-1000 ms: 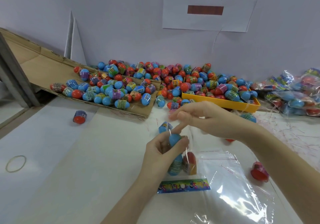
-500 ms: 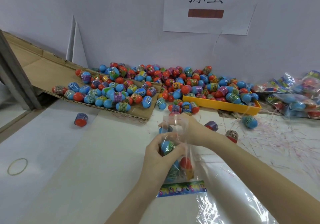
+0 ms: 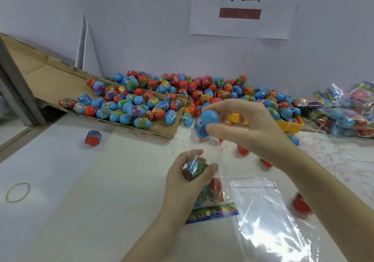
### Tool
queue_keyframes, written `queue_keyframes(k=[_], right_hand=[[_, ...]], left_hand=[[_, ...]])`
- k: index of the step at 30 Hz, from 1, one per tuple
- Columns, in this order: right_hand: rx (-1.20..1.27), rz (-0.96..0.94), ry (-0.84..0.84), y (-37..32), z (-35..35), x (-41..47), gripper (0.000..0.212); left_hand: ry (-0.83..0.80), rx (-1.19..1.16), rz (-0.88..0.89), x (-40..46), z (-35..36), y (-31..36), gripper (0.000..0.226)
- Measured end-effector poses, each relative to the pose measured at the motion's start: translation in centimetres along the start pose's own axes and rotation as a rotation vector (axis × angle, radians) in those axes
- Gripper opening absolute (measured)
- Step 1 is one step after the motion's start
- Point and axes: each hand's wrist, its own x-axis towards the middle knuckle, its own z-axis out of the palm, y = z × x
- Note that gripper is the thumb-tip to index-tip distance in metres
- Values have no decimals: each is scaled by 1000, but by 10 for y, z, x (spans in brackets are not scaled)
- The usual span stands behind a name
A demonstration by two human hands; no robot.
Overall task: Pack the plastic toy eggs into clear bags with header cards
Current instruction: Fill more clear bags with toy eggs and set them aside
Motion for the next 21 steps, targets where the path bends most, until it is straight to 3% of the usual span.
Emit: queue_keyframes(k=[9,14,21], right_hand=[[-680,-97,-174,4,-10,0,31],[-666,-44,-351,6,-22,6,29],[-671,-49,-444,11,-22,8,35]], left_hand=[[-18,-20,17,-1,-1,3,26],[-9,-86,6,-1,0,7,29],[-42,-68,-12,-1,1,8,25]])
